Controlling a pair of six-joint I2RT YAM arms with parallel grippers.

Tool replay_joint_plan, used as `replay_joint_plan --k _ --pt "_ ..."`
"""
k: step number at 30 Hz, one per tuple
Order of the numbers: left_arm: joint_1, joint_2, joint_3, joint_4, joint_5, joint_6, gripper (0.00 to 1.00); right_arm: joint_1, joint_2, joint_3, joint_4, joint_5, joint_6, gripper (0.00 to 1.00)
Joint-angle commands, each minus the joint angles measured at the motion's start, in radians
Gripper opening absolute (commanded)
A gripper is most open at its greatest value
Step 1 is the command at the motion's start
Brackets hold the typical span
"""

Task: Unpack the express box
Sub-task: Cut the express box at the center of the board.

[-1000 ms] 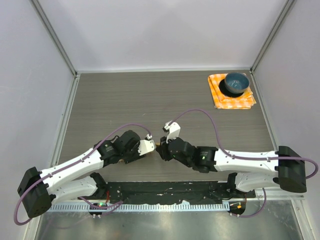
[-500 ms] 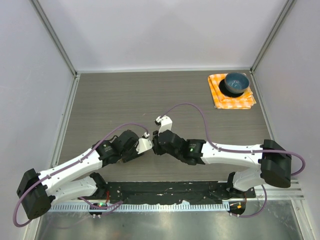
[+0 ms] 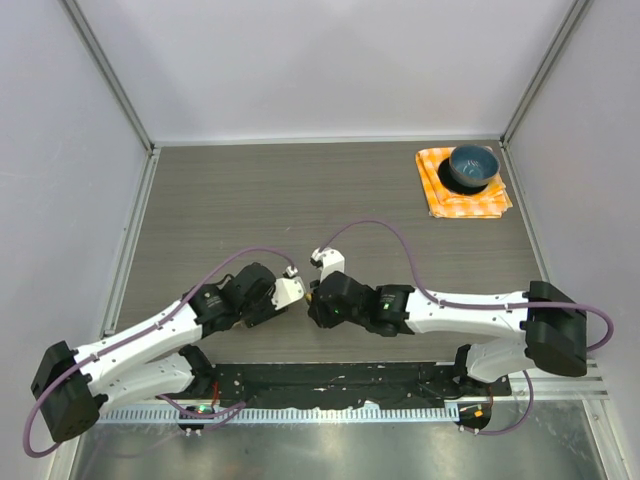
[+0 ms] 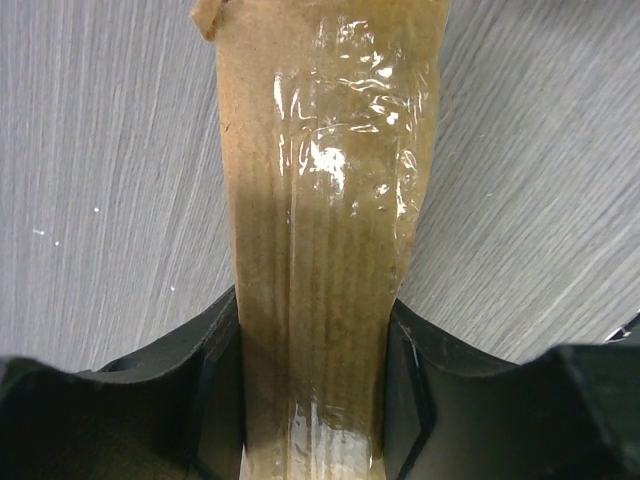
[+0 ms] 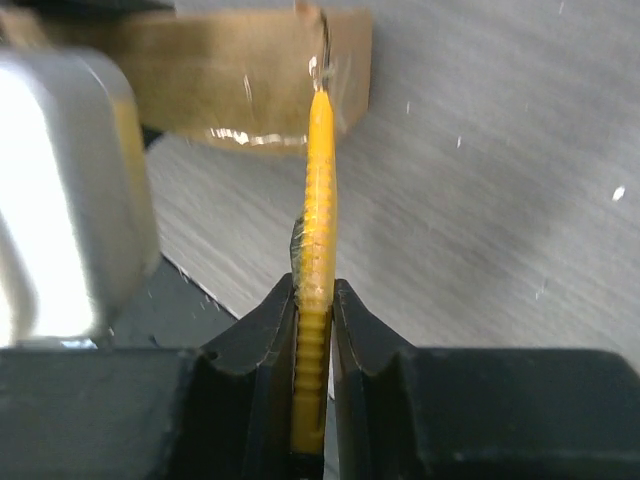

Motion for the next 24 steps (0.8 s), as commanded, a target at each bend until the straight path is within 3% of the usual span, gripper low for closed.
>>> replay_joint_plan --k 1,17,20,22,24 --pt "0.007 0.003 0.003 0.084 0.036 -0.039 0.48 0.055 -0.020 -0.009 -0.164 -0.121 0.024 0.01" --pt "0.006 0.041 0.018 0.069 0.077 0.044 0.51 0.060 -0.114 0.102 -0.159 -0.009 -0.060 0.01" --pt "0.021 0.061 0.056 0.055 0.105 -0.014 0.59 0.060 -0.163 0.122 -0.225 -0.009 -0.083 0.01" --pt "0.030 0.076 0.104 0.026 0.134 -0.066 0.70 0.060 -0.192 0.132 -0.285 -0.015 -0.094 0.01" --pt "0.035 0.084 0.125 0.011 0.156 -0.075 0.72 0.060 -0.224 0.143 -0.319 -0.026 -0.096 0.01"
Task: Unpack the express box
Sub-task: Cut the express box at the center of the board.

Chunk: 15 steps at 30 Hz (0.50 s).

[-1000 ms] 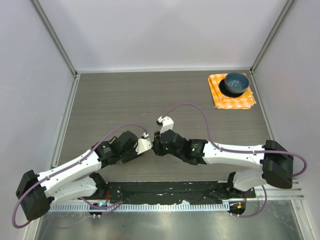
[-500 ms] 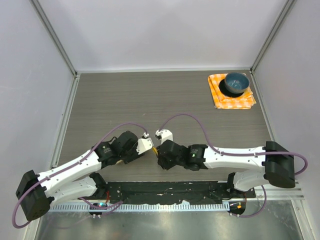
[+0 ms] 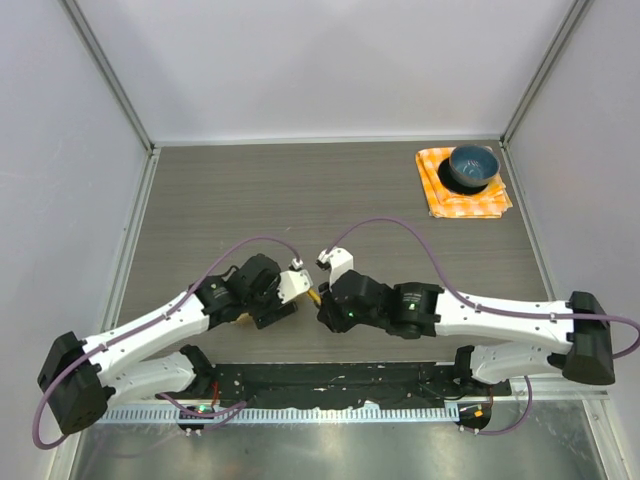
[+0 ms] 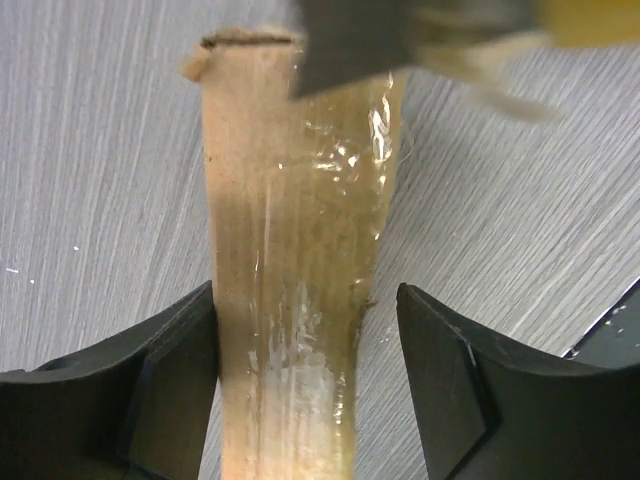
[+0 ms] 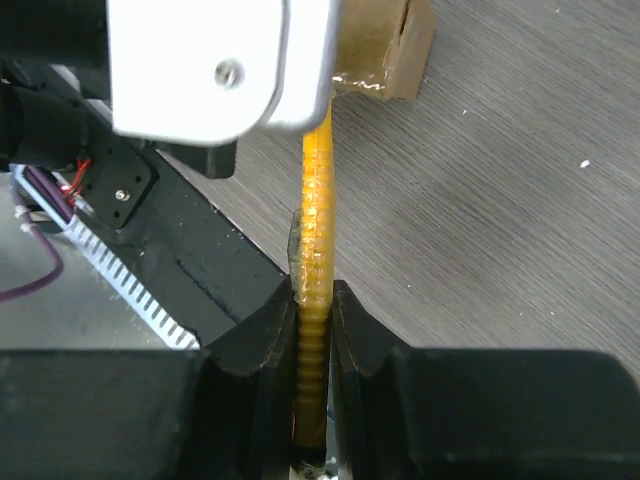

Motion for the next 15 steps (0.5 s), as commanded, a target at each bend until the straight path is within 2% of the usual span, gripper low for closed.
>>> replay_joint_plan --k 1,7,9,13,15 --pt "0.019 0.023 0.112 -0.027 0.069 -0.062 0.75 0.005 -0.091 0.072 -0.106 -0.016 -0.032 0.01" --pt "0.050 0.095 0.205 -0.095 0.169 -0.088 0.81 0.005 -0.105 0.093 -0.175 -0.037 -0.014 0.01" --pt "0.050 0.089 0.206 -0.098 0.144 -0.063 0.84 0.005 -0.110 0.086 -0.185 -0.039 -0.011 0.01" --pt "0.082 0.086 0.261 -0.149 0.115 -0.022 1.00 0.005 -0.105 0.095 -0.215 -0.034 -0.025 0.01" --pt "0.091 0.070 0.277 -0.164 0.117 0.010 1.00 0.005 -0.090 0.115 -0.227 -0.027 -0.046 0.01"
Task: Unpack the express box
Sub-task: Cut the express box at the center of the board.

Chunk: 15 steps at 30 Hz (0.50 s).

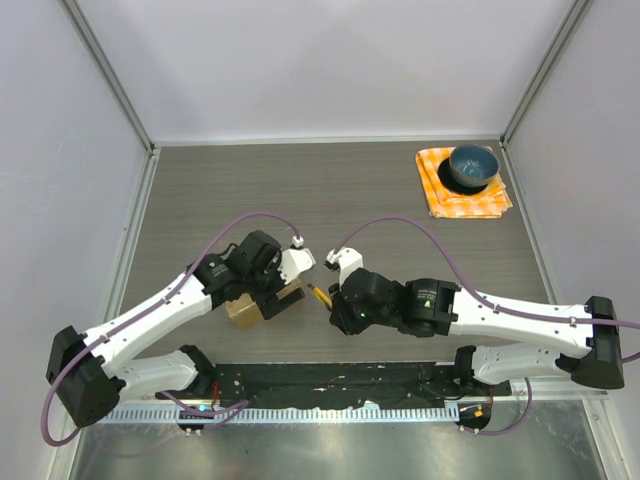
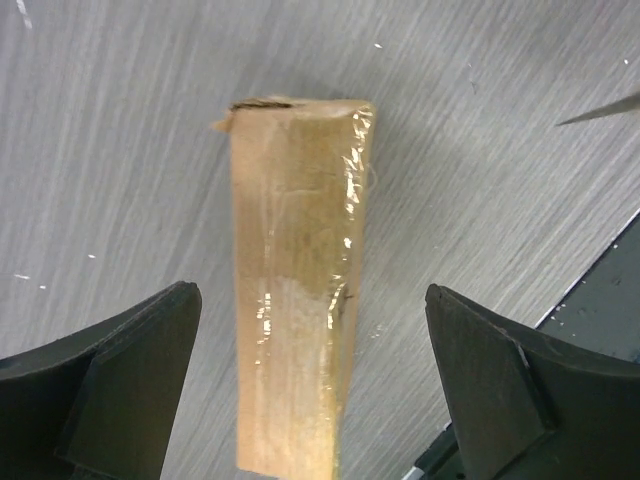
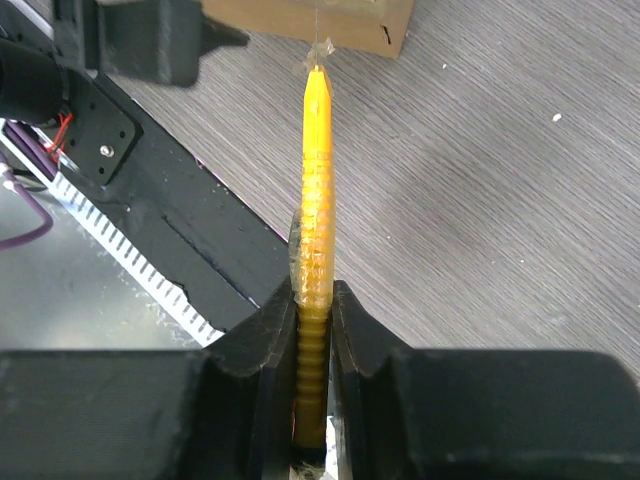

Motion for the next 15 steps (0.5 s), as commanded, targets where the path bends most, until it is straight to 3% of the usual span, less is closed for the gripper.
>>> replay_joint_plan --k 1,4,9,15 --pt "0.033 -0.046 0.094 -0.054 0.009 0.067 1.00 0.004 0.004 0.063 -0.047 0.001 -0.039 0.01" --pt "0.056 -0.100 0.174 -0.111 0.072 0.125 1.00 0.004 0.024 0.094 -0.066 0.004 -0.062 0.01" --pt "0.061 -0.184 0.298 -0.307 0.454 0.260 1.00 0.003 0.044 0.144 -0.050 -0.026 -0.130 0.01" --pt "0.061 -0.195 0.338 -0.404 0.645 0.383 1.00 0.010 0.086 0.202 0.020 -0.166 -0.237 0.01"
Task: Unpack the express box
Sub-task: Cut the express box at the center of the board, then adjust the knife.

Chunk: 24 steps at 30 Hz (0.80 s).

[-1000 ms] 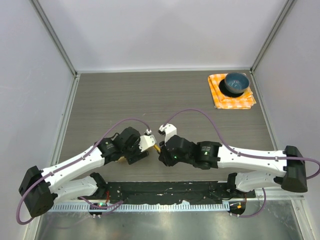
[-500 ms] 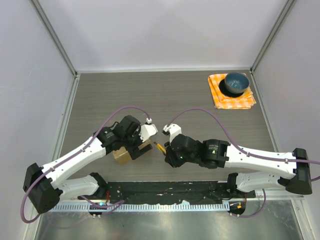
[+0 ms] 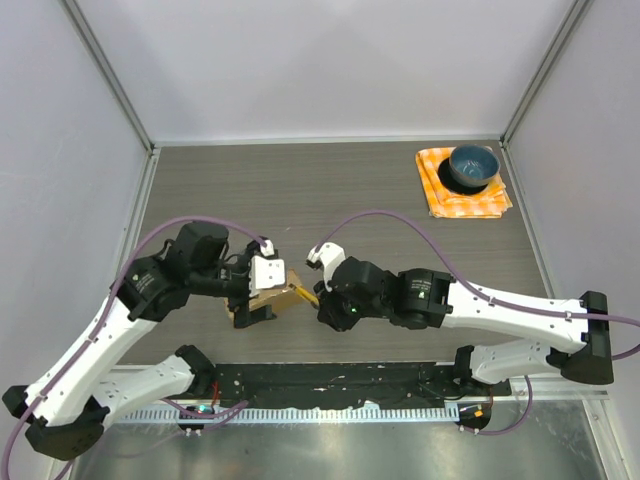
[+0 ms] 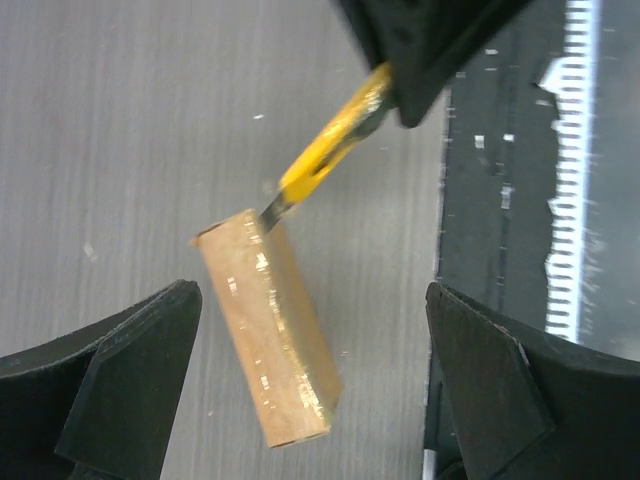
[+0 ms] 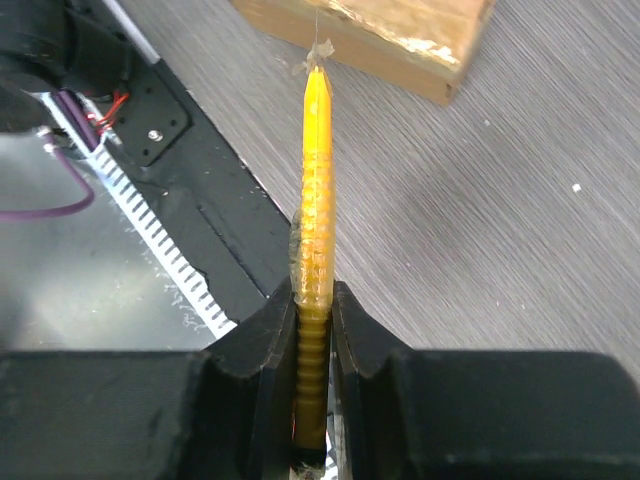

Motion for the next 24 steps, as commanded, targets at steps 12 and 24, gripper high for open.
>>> replay_joint_plan --k 12,24 --pt "0.000 0.048 -0.006 -0.063 0.197 0.125 0.95 0.076 0.083 0.142 0.084 -0.167 -0.191 0.01" --pt "0.000 0.209 0.108 -0.327 0.328 0.217 0.05 0.095 0.068 0.151 0.108 -0.143 -0.202 0.01"
